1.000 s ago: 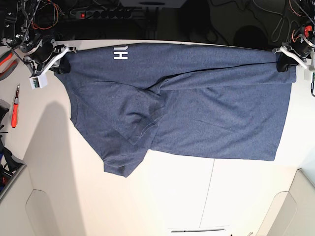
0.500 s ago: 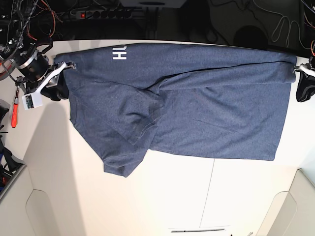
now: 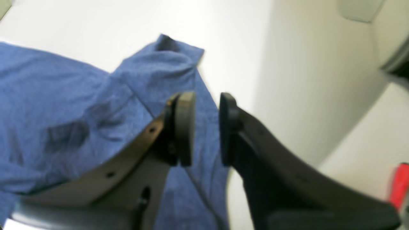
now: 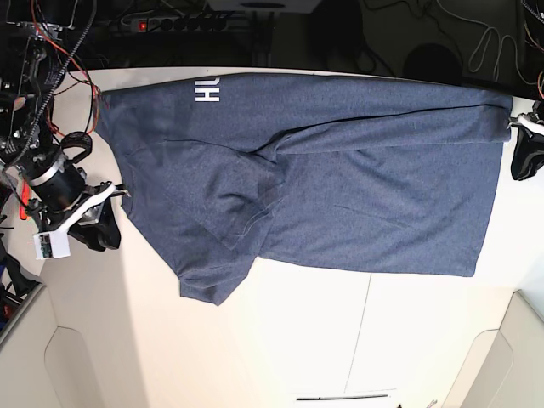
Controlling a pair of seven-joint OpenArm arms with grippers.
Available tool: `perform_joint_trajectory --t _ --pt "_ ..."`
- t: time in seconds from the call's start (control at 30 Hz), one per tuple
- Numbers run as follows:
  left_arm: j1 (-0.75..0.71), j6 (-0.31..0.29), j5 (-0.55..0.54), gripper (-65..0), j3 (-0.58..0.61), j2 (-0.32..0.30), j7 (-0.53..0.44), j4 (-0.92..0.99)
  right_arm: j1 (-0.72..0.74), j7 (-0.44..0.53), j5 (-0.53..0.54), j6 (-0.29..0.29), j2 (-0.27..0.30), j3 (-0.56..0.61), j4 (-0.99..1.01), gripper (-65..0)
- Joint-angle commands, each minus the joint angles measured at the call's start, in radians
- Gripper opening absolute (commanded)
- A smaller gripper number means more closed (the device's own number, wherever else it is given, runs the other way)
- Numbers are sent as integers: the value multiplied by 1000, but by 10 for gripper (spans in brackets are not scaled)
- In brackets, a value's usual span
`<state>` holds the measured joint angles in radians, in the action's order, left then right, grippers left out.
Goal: Layout the t-shirt on the table in an organized manner, then fold the t-shirt properly
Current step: 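Release the shirt and press both grippers onto the shirt body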
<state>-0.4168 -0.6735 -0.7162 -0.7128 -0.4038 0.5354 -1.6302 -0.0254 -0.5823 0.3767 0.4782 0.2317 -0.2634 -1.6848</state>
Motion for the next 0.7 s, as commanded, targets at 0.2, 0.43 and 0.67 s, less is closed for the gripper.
perform_joint_trajectory --t 0.2,0.43,0.67 --pt "124 16 28 -541 85 -20 -23 -11 179 68 -5 -3 -30 129 253 -396" --pt "266 79 188 -541 338 -20 -33 126 446 140 -167 -59 -108 288 520 -342" --pt "379 94 243 -541 454 -20 -42 301 743 216 -278 -115 -208 308 848 -342"
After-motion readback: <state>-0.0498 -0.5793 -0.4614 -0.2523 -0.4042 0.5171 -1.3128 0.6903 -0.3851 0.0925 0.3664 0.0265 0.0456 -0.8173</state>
